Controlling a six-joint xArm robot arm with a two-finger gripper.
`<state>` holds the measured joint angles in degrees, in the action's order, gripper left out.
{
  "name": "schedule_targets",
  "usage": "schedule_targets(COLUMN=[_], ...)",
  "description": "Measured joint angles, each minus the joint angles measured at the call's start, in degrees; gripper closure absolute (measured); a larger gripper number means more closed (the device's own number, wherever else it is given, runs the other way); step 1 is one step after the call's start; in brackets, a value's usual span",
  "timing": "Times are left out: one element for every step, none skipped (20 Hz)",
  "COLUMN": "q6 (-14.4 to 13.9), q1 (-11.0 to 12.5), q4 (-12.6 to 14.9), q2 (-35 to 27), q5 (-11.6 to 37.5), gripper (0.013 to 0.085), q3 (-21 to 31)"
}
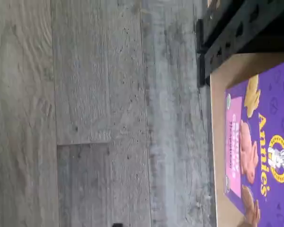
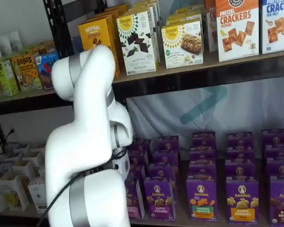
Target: Pick up the purple box with a pink patch in the middle, on the bottom shelf, the first box from the left
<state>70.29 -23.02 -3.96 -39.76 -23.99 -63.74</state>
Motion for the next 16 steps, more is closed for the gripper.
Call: schedule_targets(q6=[1.7,5.4,6.4,6.7,6.7,6.6,6.6,6.6,6.5,6.3,6.1,6.0,6.0,5.8,5.6,5.5], q1=[0.1,0.5,0.9,1.2,1.7,1.9,2.1,2.3,2.4,2.6,2.7,2.8,2.8,2.8,2.9,2.9], q4=[-1.7,-5.5,-6.2,-6.3,-5.9,-5.5,-5.3,-5.1,-4.9,-4.6,-4.3,-4.1,-4.0,-3.9,-3.6,-3.4], q2=[-0.1,-0.4,-0.7,-1.0,-1.5,-1.8,-2.2,-2.6,-2.9,-3.5,-4.0,-4.6,-4.9,-5.5,-6.2,-6.8], q5=[0.0,-0.6,-1.2,-1.9,-2.8,-3.3,-3.9,-4.5,-5.0,-5.8,-6.5,-7.2,-7.5,-8.0,-8.5,-8.8], gripper=[0.013,0.013,0.013,0.013,0.013,0.013,0.013,0.013,0.013,0.013,0.013,0.013,0.013,0.013,0.013,0.013], q3=[-0.2,-1.6,-2.6,-3.6,-5.0,-5.8,-6.6,-7.5,-8.2,-9.3,-10.2,-11.2,-11.7,-12.5,-13.5,-14.2])
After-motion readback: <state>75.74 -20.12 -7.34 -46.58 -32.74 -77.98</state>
